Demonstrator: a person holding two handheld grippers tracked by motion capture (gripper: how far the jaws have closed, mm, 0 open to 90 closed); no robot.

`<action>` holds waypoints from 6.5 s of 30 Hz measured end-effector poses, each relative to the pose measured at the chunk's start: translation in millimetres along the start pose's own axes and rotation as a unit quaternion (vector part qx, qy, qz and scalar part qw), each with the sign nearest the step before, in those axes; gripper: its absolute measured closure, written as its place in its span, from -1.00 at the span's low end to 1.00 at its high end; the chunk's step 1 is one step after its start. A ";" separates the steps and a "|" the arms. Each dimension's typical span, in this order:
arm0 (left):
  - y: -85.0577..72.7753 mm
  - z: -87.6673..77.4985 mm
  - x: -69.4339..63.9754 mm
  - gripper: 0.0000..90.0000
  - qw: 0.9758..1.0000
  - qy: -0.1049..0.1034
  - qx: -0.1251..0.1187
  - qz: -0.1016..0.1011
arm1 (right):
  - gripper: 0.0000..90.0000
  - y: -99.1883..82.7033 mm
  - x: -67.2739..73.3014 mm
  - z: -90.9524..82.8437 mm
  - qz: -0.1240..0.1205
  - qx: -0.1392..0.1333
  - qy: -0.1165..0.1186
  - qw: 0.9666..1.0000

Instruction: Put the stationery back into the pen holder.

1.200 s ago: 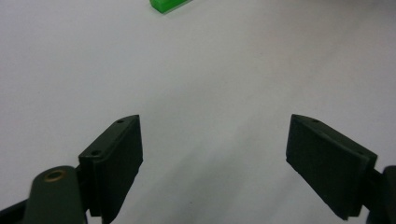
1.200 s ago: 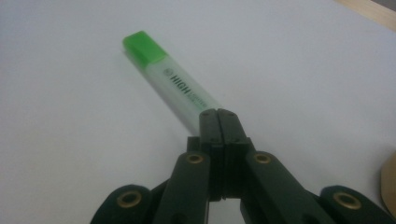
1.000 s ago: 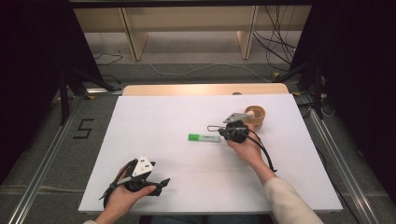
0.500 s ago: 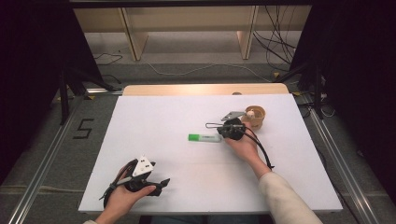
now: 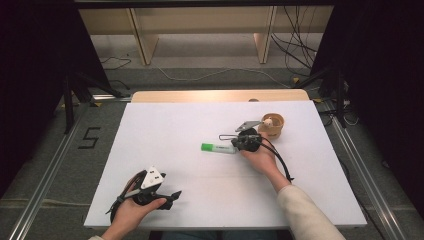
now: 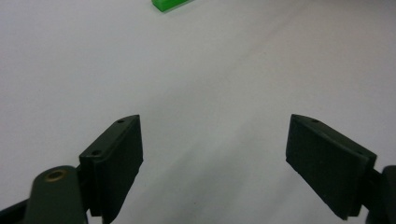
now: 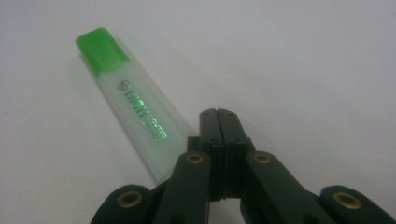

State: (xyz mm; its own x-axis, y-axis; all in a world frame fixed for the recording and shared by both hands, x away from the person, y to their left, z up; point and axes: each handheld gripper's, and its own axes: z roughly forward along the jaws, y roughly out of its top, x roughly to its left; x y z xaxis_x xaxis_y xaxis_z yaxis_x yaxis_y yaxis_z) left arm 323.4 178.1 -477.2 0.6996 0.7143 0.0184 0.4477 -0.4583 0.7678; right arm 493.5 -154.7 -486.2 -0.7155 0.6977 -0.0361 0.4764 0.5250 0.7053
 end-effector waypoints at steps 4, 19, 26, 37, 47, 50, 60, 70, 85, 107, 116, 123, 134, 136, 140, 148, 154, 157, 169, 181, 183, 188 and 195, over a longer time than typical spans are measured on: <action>-0.1 0.0 0.4 -0.58 1.000 0.000 0.000 0.000 | 1.00 -0.4 4.2 -2.4 -0.007 0.011 0.009 1.000; -0.4 -0.9 0.5 -0.57 1.000 0.001 -0.003 -0.001 | 1.00 -1.4 23.6 -5.9 -0.027 0.040 0.032 0.998; -0.5 -1.6 0.9 -0.57 1.000 0.002 -0.003 -0.003 | 1.00 -1.0 31.3 -7.9 -0.035 0.049 0.033 0.998; -0.5 -1.3 0.6 -0.57 1.000 0.001 -0.003 -0.001 | 1.00 -0.1 40.0 -10.6 -0.037 0.065 0.039 0.996; -0.5 -0.9 0.6 -0.57 1.000 0.001 -0.003 -0.001 | 0.82 2.8 38.8 -12.3 -0.012 0.064 0.033 0.997; -0.4 -0.5 0.5 -0.57 1.000 0.001 -0.003 -0.002 | 0.69 7.4 36.2 -14.6 -0.007 0.048 0.026 0.998; 0.1 0.3 0.2 -0.57 1.000 0.000 -0.001 -0.002 | 0.16 23.9 42.5 -9.9 0.005 0.041 0.043 0.998; -0.1 -0.1 0.5 -0.57 1.000 0.000 -0.004 -0.001 | -0.01 45.0 54.7 11.6 -0.014 0.048 0.052 0.997; 0.0 0.3 0.0 -0.57 1.000 -0.004 -0.004 -0.002 | -0.03 64.2 58.7 34.4 -0.010 0.072 0.057 0.996; 0.0 0.2 0.4 -0.57 1.000 -0.004 -0.003 0.000 | 0.05 73.8 65.1 49.9 -0.016 0.102 0.058 0.993; -0.1 0.2 0.1 -0.57 1.000 -0.005 -0.003 -0.001 | 0.14 74.0 68.7 52.6 -0.026 0.107 0.053 0.993; -0.1 0.2 0.2 -0.57 1.000 -0.004 -0.004 -0.002 | 0.19 73.9 70.0 54.8 -0.030 0.111 0.048 0.992; 0.0 0.2 -0.1 -0.57 1.000 -0.006 -0.004 0.001 | 0.28 76.3 71.6 55.4 -0.032 0.120 0.039 0.991; 0.0 0.2 -0.2 -0.57 1.000 -0.007 -0.003 0.001 | 0.31 76.5 71.6 55.6 -0.033 0.121 0.039 0.991; 0.0 0.2 -0.4 -0.57 1.000 -0.007 -0.004 -0.001 | 0.33 76.6 71.7 55.7 -0.033 0.121 0.039 0.991; 0.0 0.3 -0.5 -0.57 1.000 -0.008 -0.004 0.000 | 0.42 77.5 72.7 55.9 -0.029 0.123 0.037 0.991; 0.0 0.4 -0.8 -0.57 1.000 -0.007 -0.006 -0.001 | 0.47 77.6 72.6 55.9 -0.025 0.122 0.038 0.991; 0.1 0.2 -0.5 -0.57 1.000 -0.008 -0.005 0.000 | 0.48 77.7 73.0 55.8 -0.021 0.123 0.035 0.992; 0.1 -0.1 -0.5 -0.57 1.000 -0.009 -0.002 0.002 | 0.49 77.8 74.0 55.7 -0.015 0.123 0.032 0.992; -0.1 0.0 -0.6 -0.57 1.000 -0.008 -0.006 -0.001 | 0.49 75.9 71.1 50.2 0.009 0.099 0.032 0.995; -0.1 -0.1 -0.6 -0.57 1.000 -0.008 -0.006 -0.002 | 0.49 75.4 69.4 45.9 0.011 0.085 0.033 0.996; -0.2 -0.2 -0.5 -0.57 1.000 -0.008 -0.006 -0.003 | 0.50 73.2 66.7 34.7 0.022 0.058 0.033 0.998; -0.4 -0.4 0.6 -0.57 1.000 -0.006 -0.005 -0.001 | 0.50 67.2 63.6 17.9 0.034 0.015 0.039 0.999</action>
State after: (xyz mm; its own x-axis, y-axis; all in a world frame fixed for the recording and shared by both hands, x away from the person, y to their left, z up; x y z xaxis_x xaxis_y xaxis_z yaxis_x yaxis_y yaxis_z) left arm 323.4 178.9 -477.2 0.7056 0.7086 0.0086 0.4435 -0.4509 0.7746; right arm 489.1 -66.3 -453.9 -0.7184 0.6925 0.0663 0.5389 0.4937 0.6826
